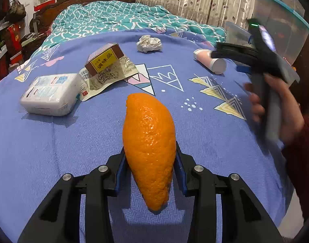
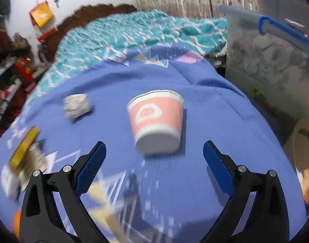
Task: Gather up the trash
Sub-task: 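Grasp the whole orange with the left tool while the right tool grasps the pink paper cup, then carry the orange and pink cup to the wastebasket and release both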
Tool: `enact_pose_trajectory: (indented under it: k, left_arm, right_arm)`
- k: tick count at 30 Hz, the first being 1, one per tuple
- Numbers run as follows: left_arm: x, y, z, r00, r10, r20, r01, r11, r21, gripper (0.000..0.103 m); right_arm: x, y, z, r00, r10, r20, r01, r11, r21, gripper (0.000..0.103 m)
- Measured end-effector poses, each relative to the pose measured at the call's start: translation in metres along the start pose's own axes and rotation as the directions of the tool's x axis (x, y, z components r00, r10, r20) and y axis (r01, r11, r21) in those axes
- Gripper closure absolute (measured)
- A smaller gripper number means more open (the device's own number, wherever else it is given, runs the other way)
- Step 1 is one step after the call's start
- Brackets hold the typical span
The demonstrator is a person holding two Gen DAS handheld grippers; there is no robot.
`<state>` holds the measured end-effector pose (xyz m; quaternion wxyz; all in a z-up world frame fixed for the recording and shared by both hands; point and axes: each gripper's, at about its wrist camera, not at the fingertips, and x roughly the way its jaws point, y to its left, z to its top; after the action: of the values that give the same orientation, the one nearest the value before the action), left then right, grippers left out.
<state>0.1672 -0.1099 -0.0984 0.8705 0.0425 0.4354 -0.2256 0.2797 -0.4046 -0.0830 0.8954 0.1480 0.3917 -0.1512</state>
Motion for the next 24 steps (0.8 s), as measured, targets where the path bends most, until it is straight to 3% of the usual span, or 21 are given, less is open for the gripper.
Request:
enact_pose_trajectory:
  k: [1,3,4,10,16,24]
  left_arm:
    - [0.0,0.0,0.0,1.0,0.0,0.0,0.0,1.0,0.001,0.065]
    - [0.0,0.0,0.0,1.0,0.002,0.0,-0.002,1.0,0.003,0.064]
    - [0.0,0.0,0.0,1.0,0.003,0.0,-0.003,1.0,0.004,0.064]
    - [0.0,0.0,0.0,1.0,0.0,-0.001,0.0,1.0,0.005,0.063]
    - [-0.001,0.0,-0.002,1.0,-0.016,-0.007,0.016,1.0,0.012,0.062]
    - [-0.019,-0.007,-0.025,0.998,-0.065,-0.024,0.067,0.997,0.048,0.06]
  right_arm:
    - [0.009,0.0,0.005,1.0,-0.013,-0.016,0.013,1.0,0.01,0.009]
    - [0.025,-0.004,0.01,0.998,-0.039,-0.057,0.041,0.999,0.033,0.038]
    - [0.029,-0.005,0.008,0.997,-0.036,-0.073,0.039,0.999,0.035,0.041]
    - [-0.007,0.001,-0.033,0.996,0.053,-0.068,-0.054,0.999,-0.003,0.043]
    - [-0.079,0.006,-0.109,0.979,0.172,-0.112,-0.18,0.981,-0.074,0.043]
    - [-0.158,0.014,-0.2,0.975,0.2,-0.096,-0.213,0.965,-0.153,0.041]
